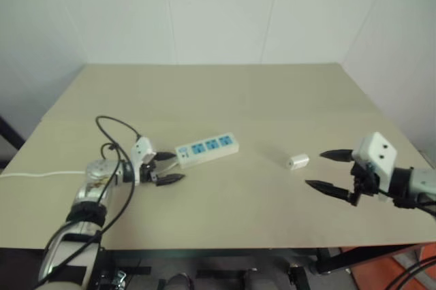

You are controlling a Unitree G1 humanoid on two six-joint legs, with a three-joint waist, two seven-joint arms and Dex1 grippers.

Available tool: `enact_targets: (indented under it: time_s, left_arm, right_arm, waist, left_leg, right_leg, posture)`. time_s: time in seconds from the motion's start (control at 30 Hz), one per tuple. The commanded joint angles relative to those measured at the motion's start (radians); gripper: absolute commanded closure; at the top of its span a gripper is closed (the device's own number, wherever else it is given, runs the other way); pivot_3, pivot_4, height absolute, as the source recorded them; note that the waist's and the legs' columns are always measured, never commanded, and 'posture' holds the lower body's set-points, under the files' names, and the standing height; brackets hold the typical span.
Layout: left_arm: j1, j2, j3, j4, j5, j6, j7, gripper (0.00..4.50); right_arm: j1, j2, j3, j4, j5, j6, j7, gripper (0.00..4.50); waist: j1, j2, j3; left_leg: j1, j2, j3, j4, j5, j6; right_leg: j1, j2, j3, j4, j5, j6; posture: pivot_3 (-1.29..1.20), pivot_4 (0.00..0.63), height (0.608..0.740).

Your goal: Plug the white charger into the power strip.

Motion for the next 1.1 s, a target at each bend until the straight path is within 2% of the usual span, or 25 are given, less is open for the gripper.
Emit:
enact_targets:
  time_s: [0.03,0.07,0.13,0.2,0.53,0.7,0.8,0.9,1.1]
  left_arm:
    - [-0.048,-0.006,-0.018,0.058,0.041,-0.024,0.002,0.02]
    - [-0.054,-0.008,-0.022,0.068,0.048,-0.023,-0.002,0.32]
    - [-0.060,-0.012,-0.025,0.079,0.053,-0.019,-0.009,0.63]
    - [-0.064,-0.016,-0.025,0.085,0.053,-0.004,-0.017,1.22]
    - [-0.038,-0.023,-0.021,0.018,0.047,0.054,-0.036,4.45]
    - [0.041,-0.031,0.008,-0.130,0.015,0.127,0.017,4.48]
    - [0.132,-0.022,0.013,-0.334,-0.030,0.246,0.026,4.48]
    - [0.244,-0.032,0.027,-0.572,-0.076,0.378,0.103,4.48]
    - [0.380,-0.006,0.036,-0.874,-0.100,0.590,0.234,4.48]
  right_arm:
    - [-0.021,0.004,0.018,-0.101,0.042,0.056,-0.029,0.00]
    - [-0.018,0.003,0.029,-0.119,0.046,0.066,-0.031,0.00]
    - [-0.012,0.007,0.052,-0.145,0.044,0.082,-0.042,0.00]
    - [-0.007,0.017,0.078,-0.161,0.034,0.090,-0.057,0.00]
    - [-0.014,0.025,0.116,-0.158,0.018,0.093,-0.081,0.00]
    - [-0.026,0.032,0.141,-0.153,0.011,0.091,-0.087,0.00]
    - [-0.031,0.035,0.149,-0.153,0.009,0.091,-0.089,0.00]
    - [-0.035,0.039,0.164,-0.135,-0.004,0.078,-0.088,0.00]
    - [-0.063,0.055,0.198,-0.108,-0.022,0.059,-0.079,0.00]
  waist:
    - [0.001,0.000,0.000]
    - [0.001,0.000,0.000]
    - [0.002,0.000,0.000]
    - [0.002,0.000,0.000]
    - [0.004,0.000,0.000]
    - [0.004,0.000,0.000]
    - [0.002,0.000,0.000]
    - [0.003,0.000,0.000]
    - [0.005,0.000,0.000]
  left_leg:
    - [-0.001,0.000,0.000,0.000,0.000,0.000]
    - [-0.002,0.000,0.000,0.001,0.000,0.000]
    - [-0.002,0.000,0.000,0.002,0.000,0.000]
    - [-0.002,-0.001,0.000,0.003,0.000,0.000]
    - [-0.003,-0.001,0.000,0.007,0.000,0.000]
    - [-0.003,0.000,0.000,0.007,0.000,0.000]
    - [-0.003,0.000,0.000,0.007,0.000,0.000]
    - [-0.004,0.000,0.000,0.007,0.000,0.000]
    - [-0.003,0.000,0.000,0.007,0.000,0.000]
  right_leg:
    - [-0.001,0.000,0.000,0.000,0.000,0.000]
    - [-0.001,0.000,0.000,0.000,0.000,0.000]
    - [-0.001,0.000,0.000,0.000,0.000,0.001]
    - [-0.001,0.000,0.000,0.000,0.001,0.001]
    - [0.000,-0.001,0.000,0.000,0.002,0.003]
    - [0.000,-0.001,0.000,0.000,0.002,0.003]
    - [0.000,-0.001,0.000,0.000,0.002,0.003]
    - [0.000,-0.001,0.000,0.000,0.002,0.003]
    - [0.000,-0.001,0.000,0.000,0.002,0.003]
  posture:
    - [0.00,0.150,0.740]
    - [0.00,0.150,0.740]
    - [0.00,0.150,0.740]
    - [0.00,0.150,0.740]
    - [0.00,0.150,0.740]
    - [0.00,0.150,0.740]
    - [0.00,0.150,0.740]
    - [0.00,0.150,0.740]
    - [0.00,0.150,0.740]
